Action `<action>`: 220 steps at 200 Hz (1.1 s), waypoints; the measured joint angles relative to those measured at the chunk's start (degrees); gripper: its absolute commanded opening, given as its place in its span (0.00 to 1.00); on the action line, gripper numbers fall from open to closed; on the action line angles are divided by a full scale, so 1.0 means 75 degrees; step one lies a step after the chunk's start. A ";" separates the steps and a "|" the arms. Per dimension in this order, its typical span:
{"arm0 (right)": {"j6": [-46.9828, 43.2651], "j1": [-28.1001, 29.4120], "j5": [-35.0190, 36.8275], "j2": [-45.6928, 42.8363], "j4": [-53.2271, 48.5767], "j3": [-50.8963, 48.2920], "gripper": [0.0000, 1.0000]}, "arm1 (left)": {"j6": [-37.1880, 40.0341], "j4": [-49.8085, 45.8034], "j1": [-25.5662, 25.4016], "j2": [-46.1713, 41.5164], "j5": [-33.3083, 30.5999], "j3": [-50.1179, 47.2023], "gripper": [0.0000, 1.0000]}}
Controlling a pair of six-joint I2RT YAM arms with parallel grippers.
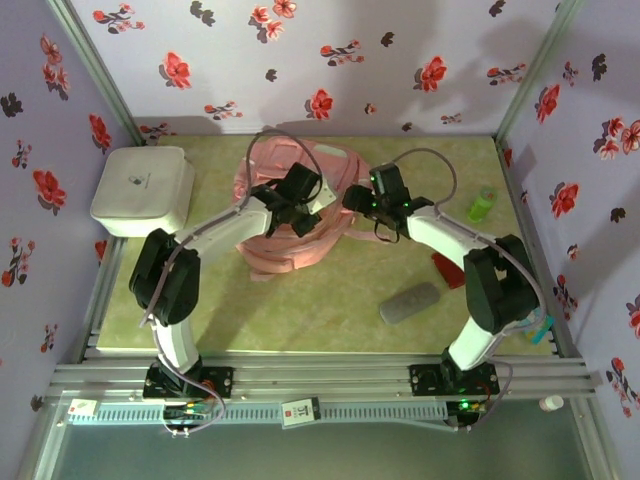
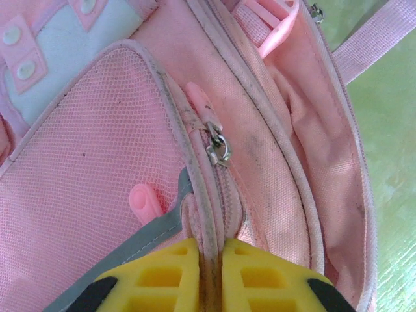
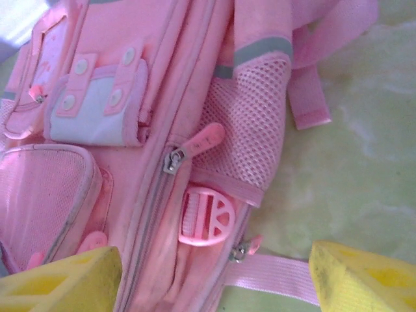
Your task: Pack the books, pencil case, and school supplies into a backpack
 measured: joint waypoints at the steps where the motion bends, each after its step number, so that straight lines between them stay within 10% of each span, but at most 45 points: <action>1: 0.0000 -0.0003 -0.0006 0.0006 0.0003 0.0006 0.76 | 0.0000 0.0020 0.0000 -0.0015 0.0000 -0.0017 0.08; 220: -0.1020 -0.0731 -0.4112 0.2640 0.0863 0.1973 0.67 | -0.0408 0.0551 0.0192 -0.1093 0.0318 -0.0933 0.07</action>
